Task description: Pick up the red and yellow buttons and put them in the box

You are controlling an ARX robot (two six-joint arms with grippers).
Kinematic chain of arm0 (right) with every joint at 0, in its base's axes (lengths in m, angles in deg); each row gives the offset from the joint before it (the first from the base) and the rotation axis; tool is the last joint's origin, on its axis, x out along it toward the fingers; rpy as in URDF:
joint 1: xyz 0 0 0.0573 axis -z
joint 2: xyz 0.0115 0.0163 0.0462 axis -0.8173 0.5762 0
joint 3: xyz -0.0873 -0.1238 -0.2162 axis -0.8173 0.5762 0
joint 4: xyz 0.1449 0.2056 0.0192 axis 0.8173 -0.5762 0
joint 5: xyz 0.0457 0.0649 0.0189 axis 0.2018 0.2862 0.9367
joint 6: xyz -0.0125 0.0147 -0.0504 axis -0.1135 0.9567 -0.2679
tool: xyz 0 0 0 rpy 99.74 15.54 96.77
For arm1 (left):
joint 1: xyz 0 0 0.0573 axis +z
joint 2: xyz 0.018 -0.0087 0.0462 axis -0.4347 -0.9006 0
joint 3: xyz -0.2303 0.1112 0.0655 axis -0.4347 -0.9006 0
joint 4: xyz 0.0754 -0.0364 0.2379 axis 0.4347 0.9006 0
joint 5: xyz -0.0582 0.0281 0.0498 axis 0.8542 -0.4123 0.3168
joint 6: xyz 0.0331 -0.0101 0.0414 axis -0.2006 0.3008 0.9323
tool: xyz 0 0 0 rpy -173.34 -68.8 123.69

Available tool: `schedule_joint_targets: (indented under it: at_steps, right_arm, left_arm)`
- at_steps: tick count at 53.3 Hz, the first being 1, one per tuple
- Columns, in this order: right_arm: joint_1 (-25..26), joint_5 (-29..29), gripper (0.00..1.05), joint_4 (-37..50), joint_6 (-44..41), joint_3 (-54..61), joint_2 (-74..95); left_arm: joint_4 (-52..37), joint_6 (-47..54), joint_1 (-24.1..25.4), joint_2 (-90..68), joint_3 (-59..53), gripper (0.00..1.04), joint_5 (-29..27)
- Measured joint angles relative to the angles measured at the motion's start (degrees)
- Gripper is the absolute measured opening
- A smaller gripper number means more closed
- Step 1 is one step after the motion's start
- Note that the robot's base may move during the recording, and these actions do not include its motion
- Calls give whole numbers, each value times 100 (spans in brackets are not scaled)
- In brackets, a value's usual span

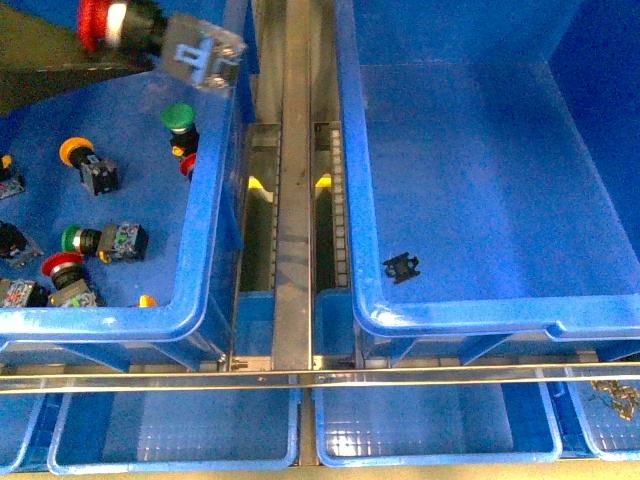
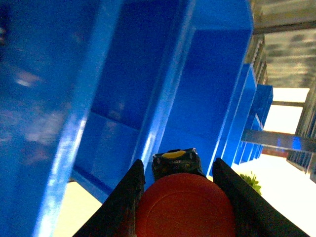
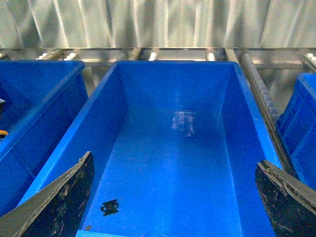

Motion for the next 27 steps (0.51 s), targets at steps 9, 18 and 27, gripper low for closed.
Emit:
schedule_joint_targets:
  at_steps: [9,18,27]
  right_arm:
    - [0,0,98,0,0,0,0]
    - [2,2,98,0,0,0,0]
    - [2,0,98,0,0,0,0]
  left_arm:
    - [-337,-415,-743,-282,98,34,-323]
    - [-549,-796,-1355,-678,479,34,-612]
    - [-549,-935,-1821,-1043,907,34,-811]
